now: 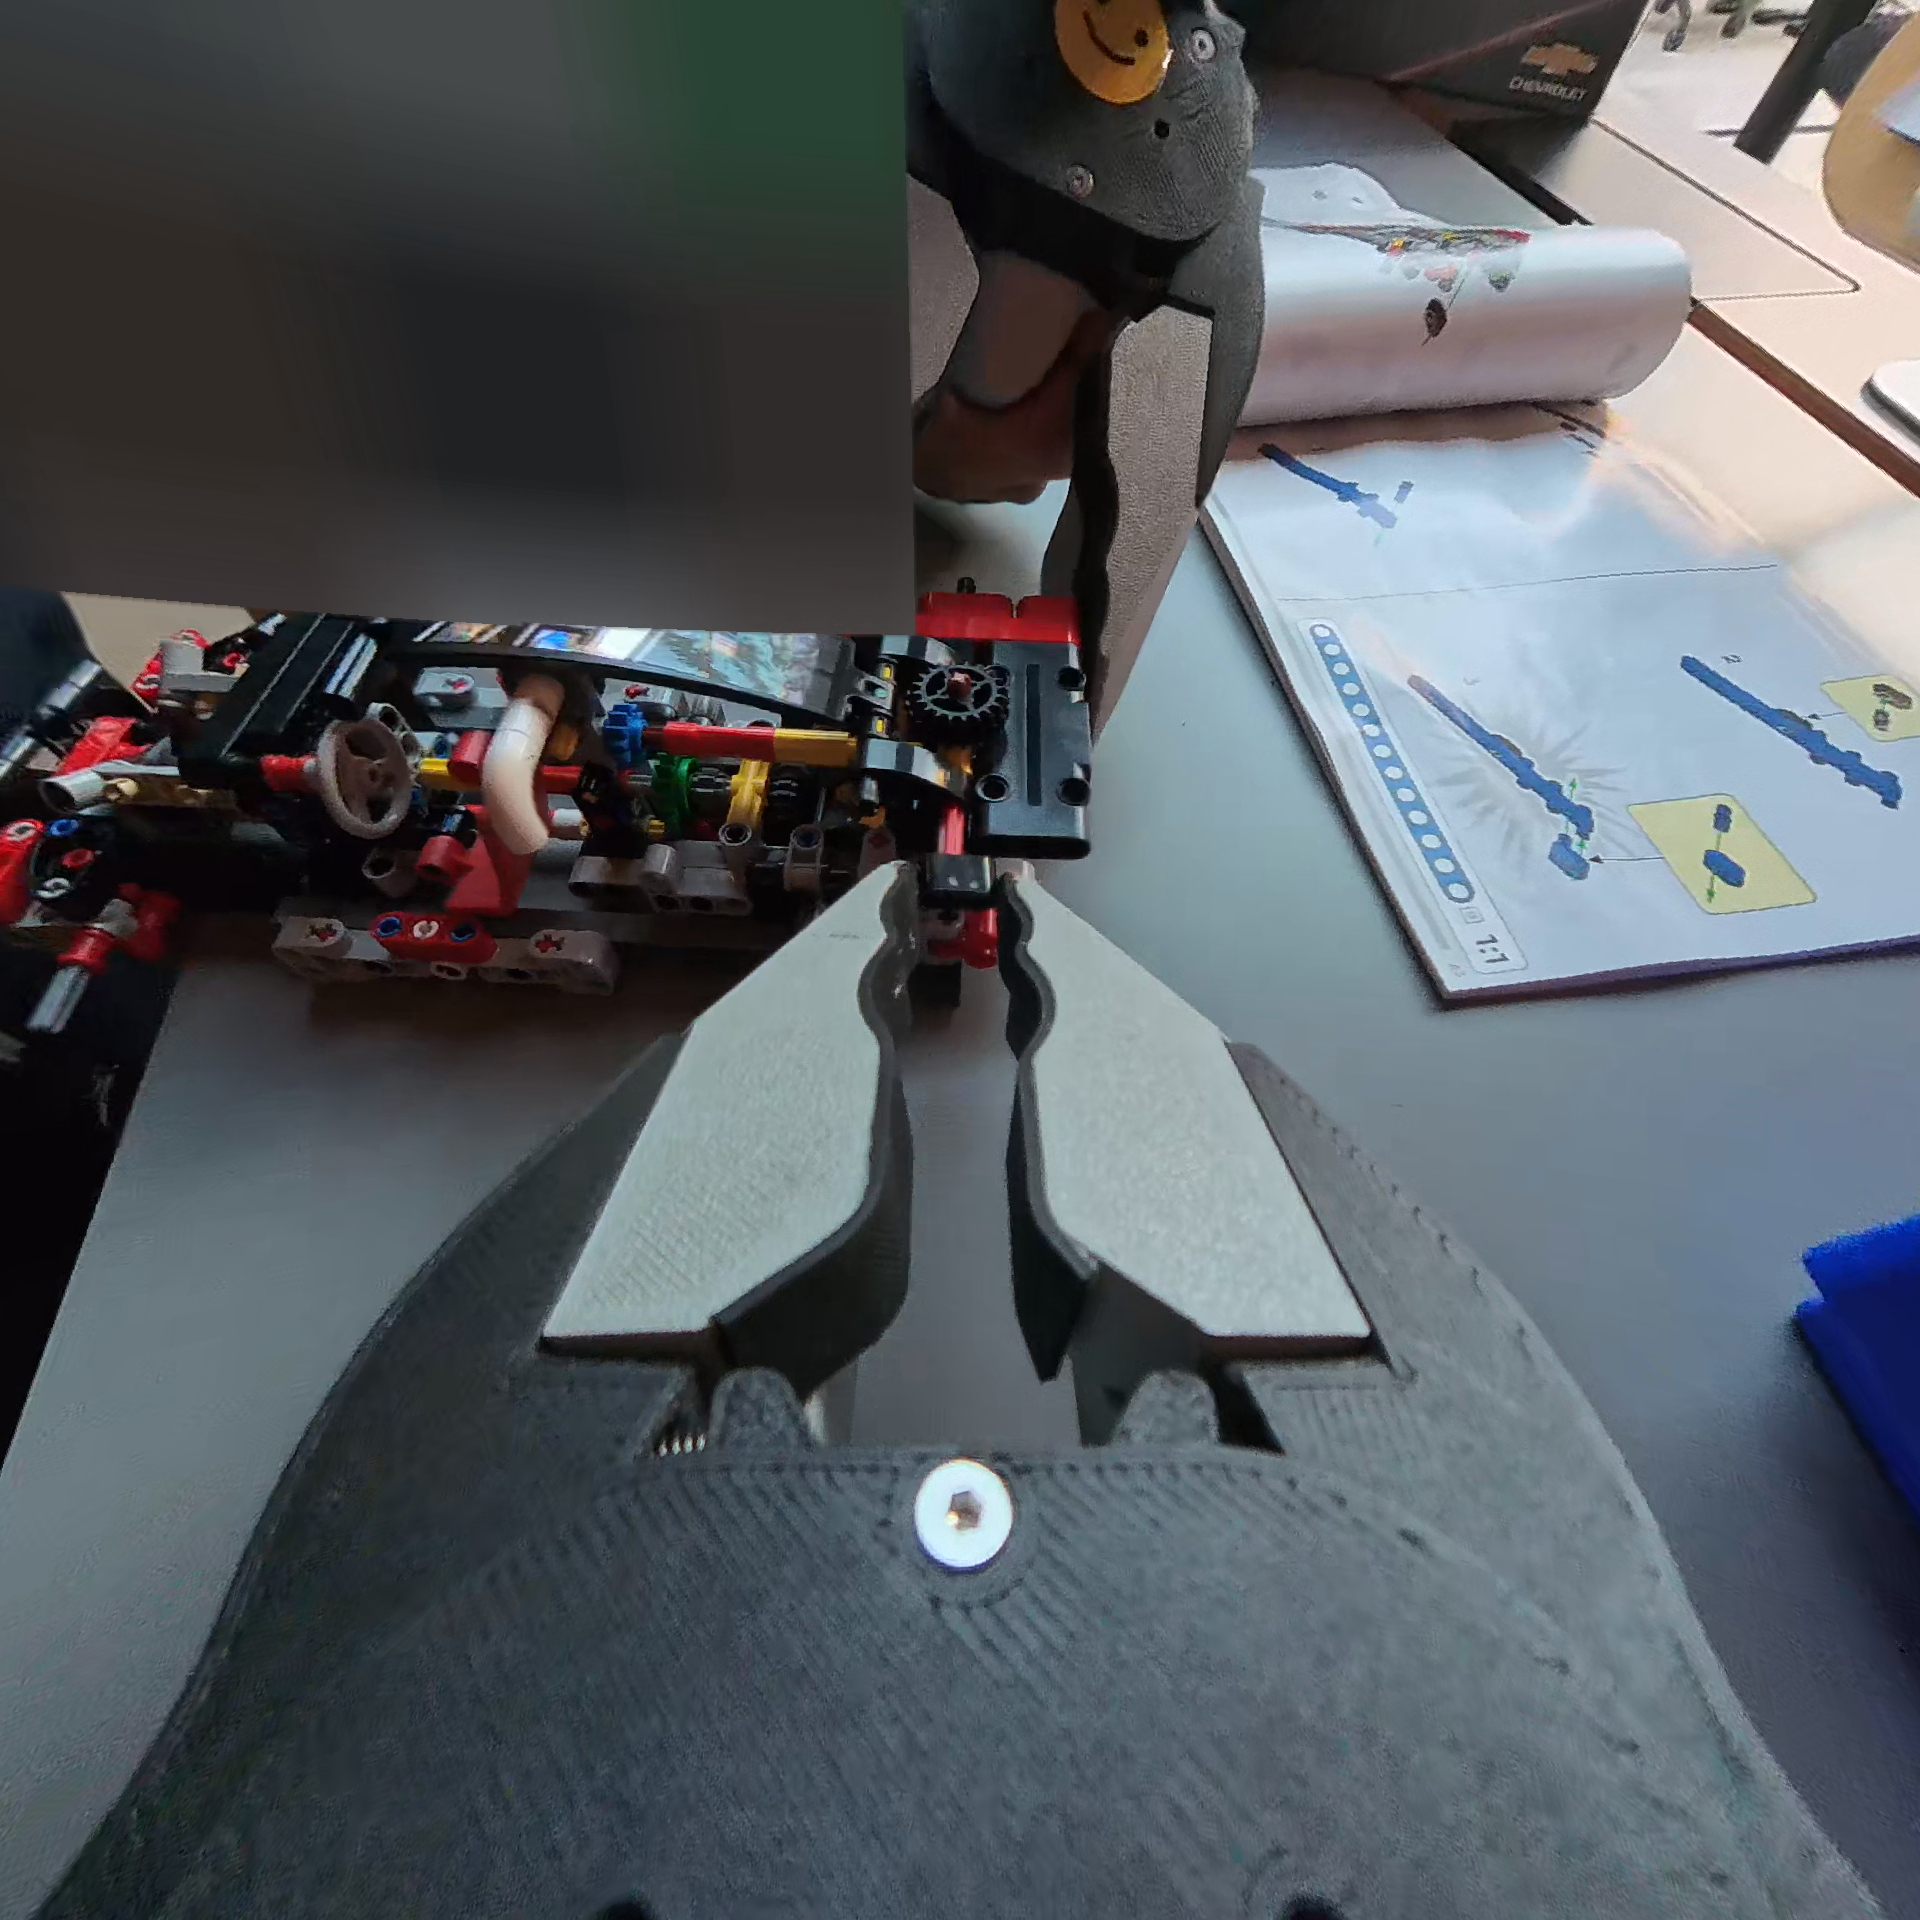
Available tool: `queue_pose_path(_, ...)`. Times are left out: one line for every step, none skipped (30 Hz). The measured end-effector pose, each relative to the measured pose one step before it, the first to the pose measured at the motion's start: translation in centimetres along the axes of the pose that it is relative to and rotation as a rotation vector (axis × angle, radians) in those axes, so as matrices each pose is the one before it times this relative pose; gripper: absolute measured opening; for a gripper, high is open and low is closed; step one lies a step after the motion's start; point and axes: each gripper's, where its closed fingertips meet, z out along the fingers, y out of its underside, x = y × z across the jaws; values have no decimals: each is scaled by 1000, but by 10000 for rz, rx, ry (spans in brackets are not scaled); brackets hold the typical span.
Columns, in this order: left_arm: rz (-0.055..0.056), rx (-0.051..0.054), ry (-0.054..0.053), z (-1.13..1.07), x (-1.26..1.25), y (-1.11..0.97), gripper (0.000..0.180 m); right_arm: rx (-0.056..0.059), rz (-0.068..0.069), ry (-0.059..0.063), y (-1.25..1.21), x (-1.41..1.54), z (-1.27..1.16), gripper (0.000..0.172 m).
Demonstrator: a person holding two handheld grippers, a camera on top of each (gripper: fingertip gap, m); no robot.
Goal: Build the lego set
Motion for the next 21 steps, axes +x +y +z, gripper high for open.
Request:
queue_pose_path(-82,104,239,86,245,0,58,-43,-53,-19,50,-77,57,13)
queue_pose_path(-129,66,225,36,225,-1,56,8,-12,-10,-10,-27,3,12)
queue_pose_path(-120,34,75,61,69,37,55,43,24,-24,-54,-14,-51,12)
queue_pose_path(-94,46,-22,21,-10,0,55,70,55,-22,-67,2,-82,12)
queue_pose_path(-68,26,-51,-16,-1,25,55,49,76,-19,-39,-31,-99,12)
queue_pose_path(-40,37,-96,-24,-7,32,55,-2,83,-13,31,-59,-65,12)
queue_pose_path(-72,40,-130,-18,-2,14,55,-44,67,47,95,-6,-30,12)
queue_pose_path(-99,24,-125,-61,25,71,55,-67,34,94,102,29,9,12)
queue_pose_path(-127,27,-137,-94,5,81,55,-57,-2,77,83,-1,48,12)
queue_pose_path(-136,13,-158,-61,-37,36,55,-73,-1,84,77,38,93,12)
queue_pose_path(-80,-4,-170,-5,-25,20,55,-101,9,73,93,57,139,12)
queue_pose_path(19,12,-138,-2,17,23,55,-95,-12,-3,69,-27,169,12)
queue_pose_path(-33,51,-60,27,49,16,55,-41,-40,-42,-14,-85,153,12)
queue_pose_path(-89,80,-19,11,19,-22,55,22,-41,-5,-89,-50,105,12)
queue_pose_path(-42,73,-19,-2,-4,-14,55,48,-11,-3,-116,-14,62,12)
queue_pose_path(12,58,-23,-18,-18,-2,55,48,29,-23,-104,-24,40,12)
queue_pose_path(-55,28,-14,-20,-13,-1,55,53,34,-33,-90,-26,1,12)
queue_pose_path(-104,15,-28,3,-20,-16,55,36,20,-20,-48,-29,-2,12)
queue_pose_path(-33,9,-63,0,-15,4,55,-1,7,5,3,11,-4,12)
queue_pose_path(21,9,-88,-12,-11,11,55,-20,-1,11,23,15,19,12)
queue_pose_path(-13,3,-69,-4,2,6,55,-24,-5,-1,27,-1,40,12)
